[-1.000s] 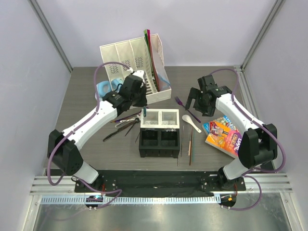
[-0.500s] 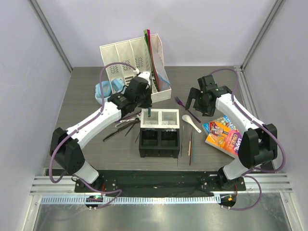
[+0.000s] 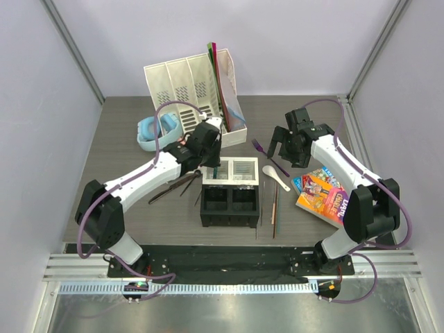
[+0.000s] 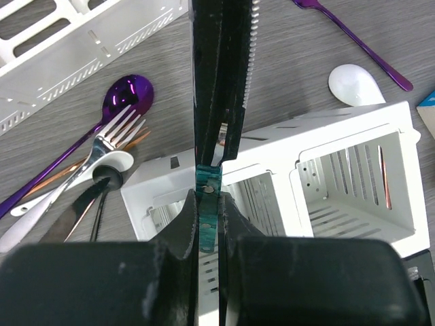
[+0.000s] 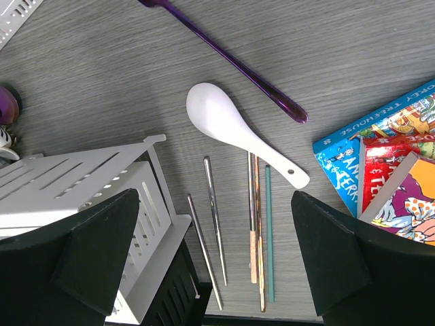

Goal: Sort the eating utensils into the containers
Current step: Place the knife in the storage box.

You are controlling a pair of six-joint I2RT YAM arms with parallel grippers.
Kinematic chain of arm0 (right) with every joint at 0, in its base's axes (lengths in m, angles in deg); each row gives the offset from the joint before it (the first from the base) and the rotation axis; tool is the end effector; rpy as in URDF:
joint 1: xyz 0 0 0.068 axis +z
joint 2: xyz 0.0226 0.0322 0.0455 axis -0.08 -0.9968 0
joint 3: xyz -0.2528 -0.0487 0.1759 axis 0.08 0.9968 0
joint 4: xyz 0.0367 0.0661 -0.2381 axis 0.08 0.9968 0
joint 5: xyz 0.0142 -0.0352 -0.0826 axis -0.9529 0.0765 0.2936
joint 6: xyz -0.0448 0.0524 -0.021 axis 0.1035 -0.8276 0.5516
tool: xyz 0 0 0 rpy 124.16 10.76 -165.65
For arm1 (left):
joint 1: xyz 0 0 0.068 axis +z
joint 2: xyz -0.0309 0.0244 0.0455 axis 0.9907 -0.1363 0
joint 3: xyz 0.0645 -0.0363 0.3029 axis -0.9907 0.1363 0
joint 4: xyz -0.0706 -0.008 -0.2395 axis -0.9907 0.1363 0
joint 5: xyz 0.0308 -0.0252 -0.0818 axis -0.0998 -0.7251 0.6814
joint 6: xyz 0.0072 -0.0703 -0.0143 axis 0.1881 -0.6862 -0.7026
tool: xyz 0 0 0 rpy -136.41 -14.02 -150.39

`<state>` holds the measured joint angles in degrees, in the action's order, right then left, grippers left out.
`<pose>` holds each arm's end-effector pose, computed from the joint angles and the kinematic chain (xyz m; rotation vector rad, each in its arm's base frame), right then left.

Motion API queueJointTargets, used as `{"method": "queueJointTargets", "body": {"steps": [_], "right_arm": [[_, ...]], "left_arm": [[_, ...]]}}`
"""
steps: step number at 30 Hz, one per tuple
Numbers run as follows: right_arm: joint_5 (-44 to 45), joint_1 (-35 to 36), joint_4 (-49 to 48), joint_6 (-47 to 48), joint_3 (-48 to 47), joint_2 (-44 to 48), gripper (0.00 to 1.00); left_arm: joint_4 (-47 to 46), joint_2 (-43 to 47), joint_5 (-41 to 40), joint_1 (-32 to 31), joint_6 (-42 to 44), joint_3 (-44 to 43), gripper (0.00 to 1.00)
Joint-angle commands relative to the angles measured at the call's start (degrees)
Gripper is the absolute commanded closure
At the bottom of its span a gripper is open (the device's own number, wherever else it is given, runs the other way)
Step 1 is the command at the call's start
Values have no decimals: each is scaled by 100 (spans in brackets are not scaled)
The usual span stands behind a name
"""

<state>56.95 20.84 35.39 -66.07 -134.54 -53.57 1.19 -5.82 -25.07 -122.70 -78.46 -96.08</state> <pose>0.3058 0.0867 0.2937 0.3899 2.6348 0.2330 0.2788 -0.2264 0.3090 0.2398 2.3466 -0.3910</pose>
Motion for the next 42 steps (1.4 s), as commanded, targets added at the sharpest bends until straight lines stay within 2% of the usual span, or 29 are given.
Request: {"method": "queueJointTargets", "body": {"steps": [1,4,6,10,16,19,25,29,37,42], "right_arm": [[-17,-25,-109,-34,-112,22,0],[-18,-25,-126,-34,-121,-4,0],[-26,-25,-127,-34,-130,-4,0],[-26,-25,-144,-34,-130,-22,0],[-61,-34,-135,-25,-112,-66,0],[-88,-25,-135,-25,-121,-83,0],[-97,-25,-153,-25,-103,-92,0],[-70,-26,-162,-25,-77,-66,0],[9,-87,-188,10,72,40,0],[35,-175,-197,54,257,180,0]], "left_arm": [[-289,96,-67,-51,-21,-22,100],[-184,96,-50,-77,-39,-22,89],[-131,113,-67,-113,-47,13,87],[27,253,-137,-148,-47,57,71],[317,561,-366,-157,-65,180,57],[519,851,-795,-157,-91,250,53],[845,1537,-1455,-148,-117,540,51],[1064,1801,-1623,-78,-179,935,49],[1197,1731,-1519,291,-416,1428,49],[1258,1267,-1395,678,-303,1411,49]]}}
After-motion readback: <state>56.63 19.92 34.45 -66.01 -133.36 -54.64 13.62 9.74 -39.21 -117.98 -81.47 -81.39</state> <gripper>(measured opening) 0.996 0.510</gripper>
